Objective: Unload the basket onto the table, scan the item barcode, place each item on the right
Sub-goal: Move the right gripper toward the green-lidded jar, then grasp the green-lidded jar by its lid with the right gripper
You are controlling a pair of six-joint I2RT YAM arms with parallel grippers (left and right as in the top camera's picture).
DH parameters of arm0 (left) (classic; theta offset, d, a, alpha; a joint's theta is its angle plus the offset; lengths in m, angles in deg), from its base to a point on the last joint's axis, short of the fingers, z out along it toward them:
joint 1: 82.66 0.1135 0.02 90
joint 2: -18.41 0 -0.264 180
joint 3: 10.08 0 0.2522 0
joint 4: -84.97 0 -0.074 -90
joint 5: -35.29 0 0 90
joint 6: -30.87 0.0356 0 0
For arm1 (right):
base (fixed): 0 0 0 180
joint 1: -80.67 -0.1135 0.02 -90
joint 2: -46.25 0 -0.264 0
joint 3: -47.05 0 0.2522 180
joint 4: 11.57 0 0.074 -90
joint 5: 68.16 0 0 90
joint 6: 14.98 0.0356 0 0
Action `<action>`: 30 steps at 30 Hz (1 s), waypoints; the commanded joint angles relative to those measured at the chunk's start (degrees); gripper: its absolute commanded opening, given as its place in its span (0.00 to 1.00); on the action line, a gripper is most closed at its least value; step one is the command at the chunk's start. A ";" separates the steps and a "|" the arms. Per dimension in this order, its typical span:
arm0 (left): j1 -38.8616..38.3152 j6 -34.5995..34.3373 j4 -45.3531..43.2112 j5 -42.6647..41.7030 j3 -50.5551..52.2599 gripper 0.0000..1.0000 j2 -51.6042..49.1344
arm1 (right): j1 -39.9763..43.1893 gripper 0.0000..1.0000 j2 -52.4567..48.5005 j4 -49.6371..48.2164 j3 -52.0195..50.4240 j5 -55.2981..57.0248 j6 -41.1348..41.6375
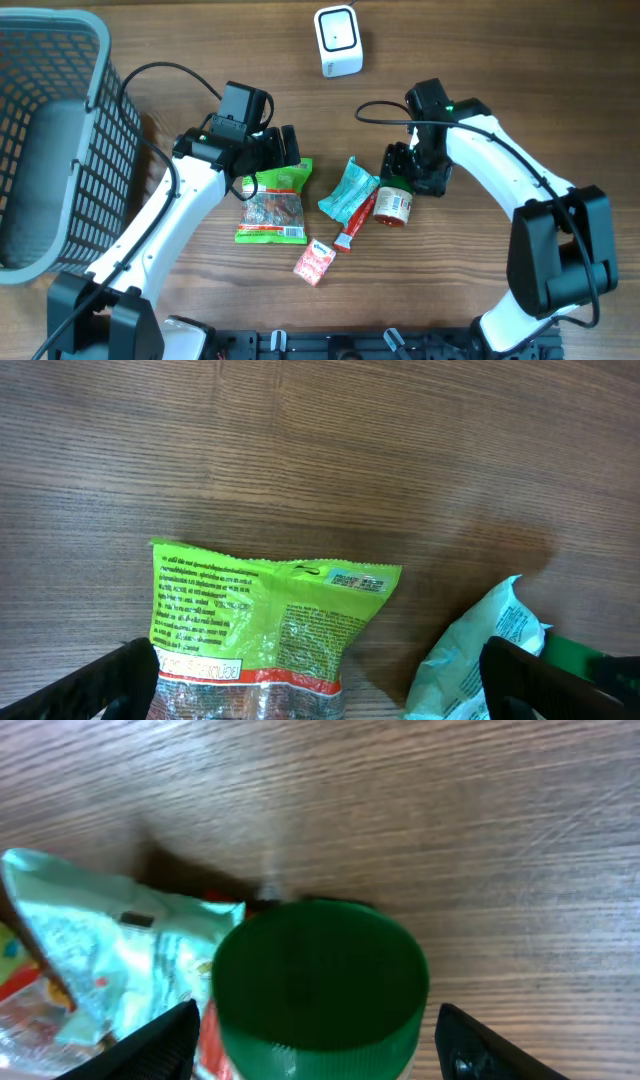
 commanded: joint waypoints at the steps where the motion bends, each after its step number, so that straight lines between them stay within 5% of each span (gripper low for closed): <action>1: 0.11 0.26 -0.15 -0.28 -0.37 1.00 0.04 | -0.20 0.75 -0.66 -0.72 -0.74 2.80 1.11; 19: 0.11 0.26 -0.15 -0.26 -0.37 1.00 0.04 | -2.38 0.78 -0.74 -5.42 -4.59 6.36 3.82; 24: 0.11 0.28 -0.15 -0.26 -0.37 1.00 0.04 | -2.38 0.73 -0.72 -7.13 -4.63 6.38 2.93; 26: 0.11 0.28 -0.15 -0.26 -0.37 1.00 0.04 | -2.32 0.59 -0.31 -6.05 -3.28 6.25 -0.28; 30: 0.13 0.28 -0.15 -0.26 -0.37 1.00 0.04 | -2.27 0.57 2.36 -3.41 0.66 6.56 -2.71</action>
